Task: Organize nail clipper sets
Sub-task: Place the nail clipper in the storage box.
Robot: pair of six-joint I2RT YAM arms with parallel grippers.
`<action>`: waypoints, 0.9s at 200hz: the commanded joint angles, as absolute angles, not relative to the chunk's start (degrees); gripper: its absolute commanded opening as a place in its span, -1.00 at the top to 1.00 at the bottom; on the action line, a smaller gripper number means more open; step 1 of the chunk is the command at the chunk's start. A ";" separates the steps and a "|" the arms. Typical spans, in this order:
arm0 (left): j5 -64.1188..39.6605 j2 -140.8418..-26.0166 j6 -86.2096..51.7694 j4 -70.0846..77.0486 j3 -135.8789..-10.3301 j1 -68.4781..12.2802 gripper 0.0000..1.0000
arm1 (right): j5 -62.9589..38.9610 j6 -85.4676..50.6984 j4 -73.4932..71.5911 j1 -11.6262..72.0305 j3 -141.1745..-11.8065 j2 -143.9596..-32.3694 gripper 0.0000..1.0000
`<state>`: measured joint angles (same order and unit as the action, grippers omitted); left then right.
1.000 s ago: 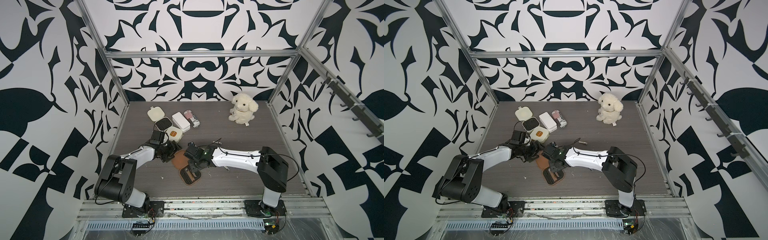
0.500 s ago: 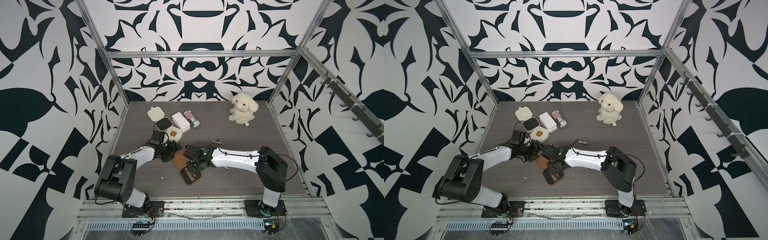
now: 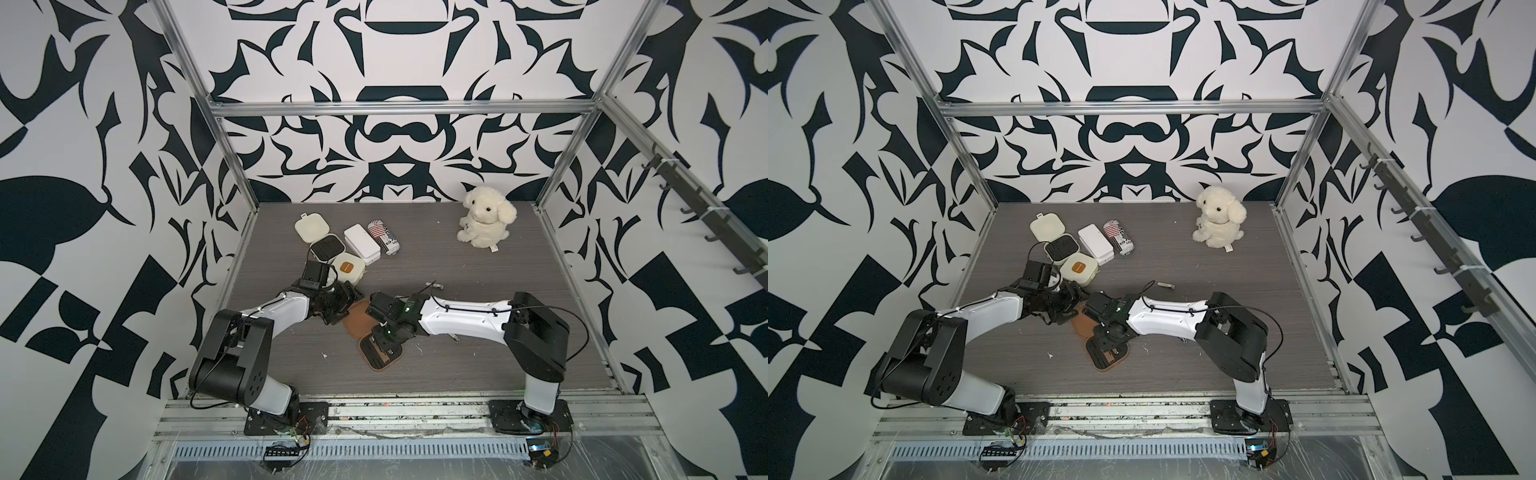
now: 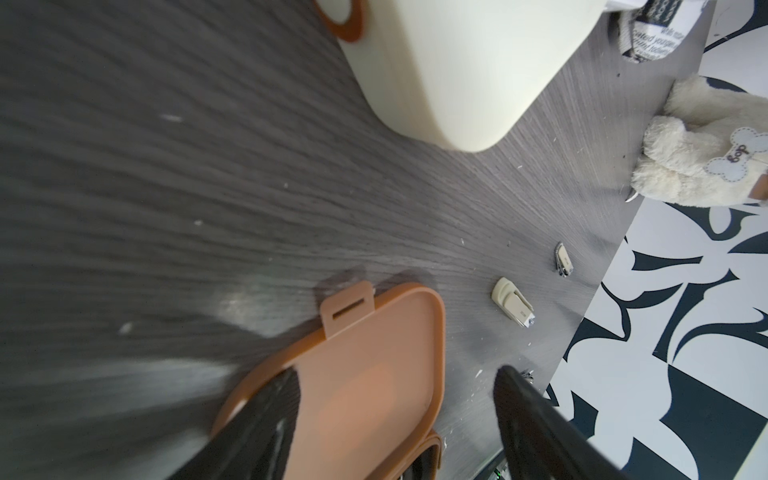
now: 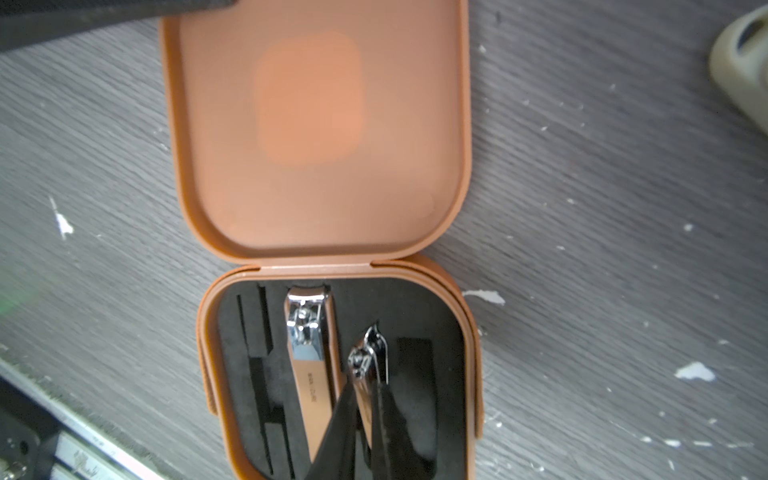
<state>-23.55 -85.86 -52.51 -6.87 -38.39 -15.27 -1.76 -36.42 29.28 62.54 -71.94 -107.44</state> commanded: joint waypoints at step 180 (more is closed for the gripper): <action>-21.62 -87.16 -51.73 -11.47 -38.87 -15.03 -0.56 | -2.69 -38.62 25.40 59.90 -64.98 -107.41 0.92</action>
